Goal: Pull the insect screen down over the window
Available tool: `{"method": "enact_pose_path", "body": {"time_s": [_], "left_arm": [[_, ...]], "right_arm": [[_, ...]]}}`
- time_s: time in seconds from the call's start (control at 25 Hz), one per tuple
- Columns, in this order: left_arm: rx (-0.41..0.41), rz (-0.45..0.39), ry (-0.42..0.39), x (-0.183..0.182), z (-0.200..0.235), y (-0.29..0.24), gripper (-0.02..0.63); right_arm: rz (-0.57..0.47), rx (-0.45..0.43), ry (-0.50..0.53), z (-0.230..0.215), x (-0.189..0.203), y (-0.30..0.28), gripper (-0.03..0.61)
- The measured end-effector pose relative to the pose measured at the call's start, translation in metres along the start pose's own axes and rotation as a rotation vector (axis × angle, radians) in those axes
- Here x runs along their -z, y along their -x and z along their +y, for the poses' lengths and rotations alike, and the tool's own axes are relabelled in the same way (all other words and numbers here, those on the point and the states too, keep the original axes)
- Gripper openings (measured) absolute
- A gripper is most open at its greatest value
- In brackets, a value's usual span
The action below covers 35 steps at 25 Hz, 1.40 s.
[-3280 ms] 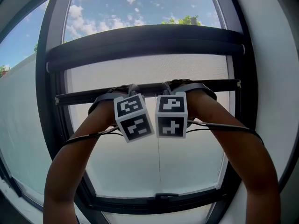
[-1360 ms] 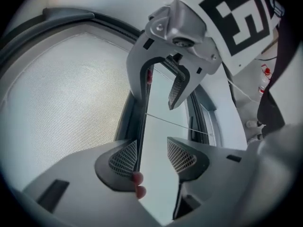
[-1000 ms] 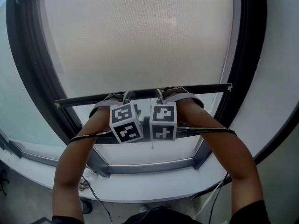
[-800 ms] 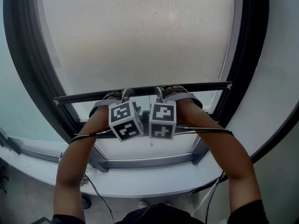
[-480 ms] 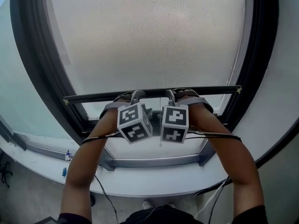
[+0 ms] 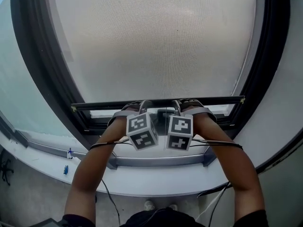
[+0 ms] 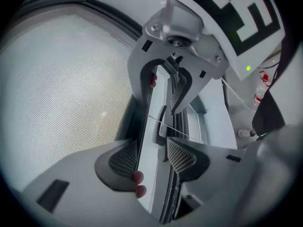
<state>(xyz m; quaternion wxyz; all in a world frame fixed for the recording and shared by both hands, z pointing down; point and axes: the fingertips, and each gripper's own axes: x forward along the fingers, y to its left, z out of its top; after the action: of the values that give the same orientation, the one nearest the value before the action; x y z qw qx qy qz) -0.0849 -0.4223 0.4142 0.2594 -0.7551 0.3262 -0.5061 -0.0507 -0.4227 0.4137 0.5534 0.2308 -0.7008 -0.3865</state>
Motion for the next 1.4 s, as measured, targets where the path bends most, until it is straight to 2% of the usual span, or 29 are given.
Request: {"method": "enact_pose_path", "body": {"time_s": [0.2, 0.52, 1.0, 1.4], "left_arm": [[0.031, -0.032, 0.057, 0.003, -0.007, -0.005, 0.201], [0.050, 0.018, 0.033, 0.017, -0.026, -0.028, 0.202], [0.036, 0.033, 0.024, 0.020, -0.032, -0.032, 0.202], [0.107, 0.054, 0.045, 0.030, -0.058, -0.048, 0.202]], "right_arm": [[-0.007, -0.021, -0.001, 0.009, -0.001, -0.008, 0.224], [0.003, -0.075, -0.010, 0.031, 0.003, -0.026, 0.224], [-0.013, -0.076, -0.039, 0.036, 0.003, -0.031, 0.224], [-0.006, -0.137, -0.046, 0.063, 0.006, -0.045, 0.224]]}}
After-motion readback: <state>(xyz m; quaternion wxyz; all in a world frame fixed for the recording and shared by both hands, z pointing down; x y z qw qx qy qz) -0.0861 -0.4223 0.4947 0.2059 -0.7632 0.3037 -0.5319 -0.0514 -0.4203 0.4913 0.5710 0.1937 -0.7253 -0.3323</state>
